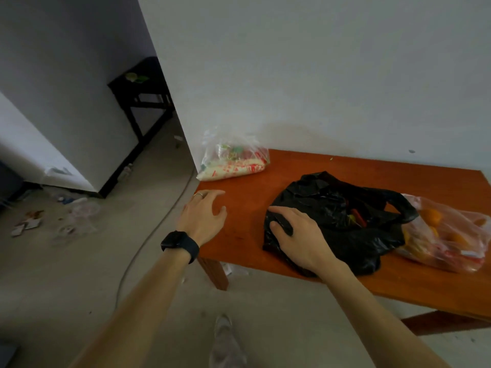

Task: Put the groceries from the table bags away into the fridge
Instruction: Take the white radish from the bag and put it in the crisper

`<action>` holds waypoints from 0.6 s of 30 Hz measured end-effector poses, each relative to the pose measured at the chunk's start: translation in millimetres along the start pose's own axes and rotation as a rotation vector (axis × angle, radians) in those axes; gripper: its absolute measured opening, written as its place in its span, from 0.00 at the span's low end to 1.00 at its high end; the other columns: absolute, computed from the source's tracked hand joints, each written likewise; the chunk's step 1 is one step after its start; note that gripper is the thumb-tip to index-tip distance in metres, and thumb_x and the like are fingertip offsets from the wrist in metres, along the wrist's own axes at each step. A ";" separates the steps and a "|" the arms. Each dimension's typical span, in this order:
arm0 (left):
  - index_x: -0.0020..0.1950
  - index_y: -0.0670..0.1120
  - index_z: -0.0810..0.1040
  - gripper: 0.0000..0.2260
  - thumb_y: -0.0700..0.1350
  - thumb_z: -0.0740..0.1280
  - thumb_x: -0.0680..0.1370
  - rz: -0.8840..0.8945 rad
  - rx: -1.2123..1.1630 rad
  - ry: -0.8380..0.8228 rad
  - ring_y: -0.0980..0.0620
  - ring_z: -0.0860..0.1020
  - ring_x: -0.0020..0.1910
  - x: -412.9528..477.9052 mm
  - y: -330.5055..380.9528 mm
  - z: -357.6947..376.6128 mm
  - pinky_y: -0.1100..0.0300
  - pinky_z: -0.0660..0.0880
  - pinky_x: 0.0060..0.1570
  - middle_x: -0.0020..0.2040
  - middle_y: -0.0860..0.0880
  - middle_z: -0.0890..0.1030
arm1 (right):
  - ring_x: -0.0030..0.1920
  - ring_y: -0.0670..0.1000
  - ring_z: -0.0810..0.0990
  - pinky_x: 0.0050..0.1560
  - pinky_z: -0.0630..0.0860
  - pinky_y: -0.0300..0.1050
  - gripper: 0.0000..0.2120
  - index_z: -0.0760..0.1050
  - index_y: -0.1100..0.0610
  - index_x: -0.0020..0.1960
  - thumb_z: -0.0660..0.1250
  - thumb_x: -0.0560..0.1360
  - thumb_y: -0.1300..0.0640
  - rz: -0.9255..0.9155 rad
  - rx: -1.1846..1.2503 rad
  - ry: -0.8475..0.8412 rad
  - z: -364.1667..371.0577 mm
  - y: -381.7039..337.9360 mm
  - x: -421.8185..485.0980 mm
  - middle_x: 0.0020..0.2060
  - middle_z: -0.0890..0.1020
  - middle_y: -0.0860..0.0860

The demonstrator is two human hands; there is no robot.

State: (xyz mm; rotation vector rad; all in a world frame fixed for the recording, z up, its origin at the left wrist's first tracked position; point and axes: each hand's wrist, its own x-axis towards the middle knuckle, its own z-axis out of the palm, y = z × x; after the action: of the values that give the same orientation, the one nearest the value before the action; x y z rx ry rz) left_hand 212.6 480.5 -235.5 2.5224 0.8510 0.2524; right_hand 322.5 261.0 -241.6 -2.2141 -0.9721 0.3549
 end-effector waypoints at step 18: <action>0.81 0.55 0.45 0.46 0.65 0.69 0.73 0.269 0.297 -0.242 0.40 0.39 0.80 396.3 -101.5 22.1 0.39 0.43 0.77 0.81 0.44 0.38 | 0.77 0.58 0.60 0.74 0.63 0.56 0.33 0.53 0.50 0.80 0.62 0.81 0.45 0.427 -0.138 -0.125 92.4 8.3 311.3 0.78 0.59 0.51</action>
State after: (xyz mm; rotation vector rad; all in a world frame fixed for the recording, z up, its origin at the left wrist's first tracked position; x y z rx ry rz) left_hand 479.8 785.6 -293.8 2.8689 0.4822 -0.1034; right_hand 494.6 528.4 -307.5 -2.5482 -0.5918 0.6410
